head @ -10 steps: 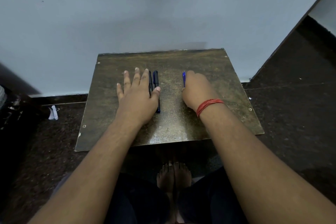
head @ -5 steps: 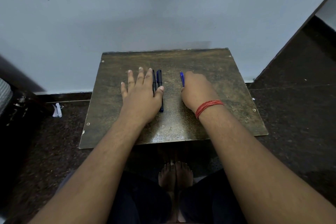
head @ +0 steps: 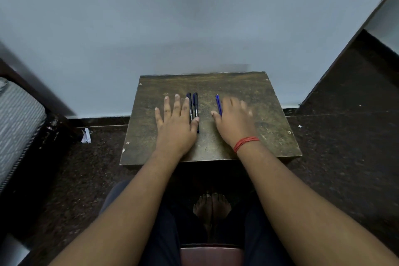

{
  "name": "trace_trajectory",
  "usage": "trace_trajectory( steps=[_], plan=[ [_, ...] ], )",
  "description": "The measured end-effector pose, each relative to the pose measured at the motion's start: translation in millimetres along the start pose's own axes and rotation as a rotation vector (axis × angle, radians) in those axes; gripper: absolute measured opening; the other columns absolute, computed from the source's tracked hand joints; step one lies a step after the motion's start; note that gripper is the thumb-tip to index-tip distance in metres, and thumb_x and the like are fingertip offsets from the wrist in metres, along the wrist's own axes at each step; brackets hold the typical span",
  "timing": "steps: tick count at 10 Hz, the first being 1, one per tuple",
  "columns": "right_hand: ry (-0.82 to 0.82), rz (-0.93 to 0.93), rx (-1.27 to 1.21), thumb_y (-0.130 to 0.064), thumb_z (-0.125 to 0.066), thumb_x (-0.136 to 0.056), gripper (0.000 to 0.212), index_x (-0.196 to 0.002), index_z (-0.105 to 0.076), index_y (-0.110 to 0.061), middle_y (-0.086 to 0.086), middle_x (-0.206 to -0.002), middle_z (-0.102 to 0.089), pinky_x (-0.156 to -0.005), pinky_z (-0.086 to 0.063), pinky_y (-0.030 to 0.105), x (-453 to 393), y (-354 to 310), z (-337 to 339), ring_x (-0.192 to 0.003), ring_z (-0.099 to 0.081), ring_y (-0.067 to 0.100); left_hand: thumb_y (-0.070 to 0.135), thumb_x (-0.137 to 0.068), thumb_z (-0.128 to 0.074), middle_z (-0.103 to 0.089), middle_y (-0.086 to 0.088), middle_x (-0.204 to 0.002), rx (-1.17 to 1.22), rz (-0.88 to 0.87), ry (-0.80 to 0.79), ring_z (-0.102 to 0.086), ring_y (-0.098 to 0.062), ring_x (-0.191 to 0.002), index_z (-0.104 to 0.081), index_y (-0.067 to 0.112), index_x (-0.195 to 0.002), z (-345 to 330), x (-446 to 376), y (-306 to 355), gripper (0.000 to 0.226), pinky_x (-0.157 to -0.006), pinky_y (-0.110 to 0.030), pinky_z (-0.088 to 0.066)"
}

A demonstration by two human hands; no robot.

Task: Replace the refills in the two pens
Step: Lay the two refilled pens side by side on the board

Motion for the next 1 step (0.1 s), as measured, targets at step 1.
trace_trajectory(
  steps=[1],
  plan=[
    [-0.096, -0.008, 0.021, -0.057, -0.047, -0.095, 0.059, -0.141, -0.042, -0.019, 0.007, -0.149, -0.047, -0.108, -0.035, 0.055, 14.3, -3.4, 4.8, -0.139, -0.038, 0.032, 0.057, -0.098, -0.020, -0.005, -0.009, -0.167, -0.067, -0.022, -0.026, 0.009, -0.031, -0.152, -0.011, 0.022, -0.157, 12.1, 15.1, 2.3, 0.070, -0.118, -0.061, 0.002]
  ],
)
Point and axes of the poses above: each hand's wrist, its own x-axis away from the middle knuckle, its own z-axis out of the back of the hand, y = z × x, the point moved 3 cm from there along -x, towards the middle knuckle
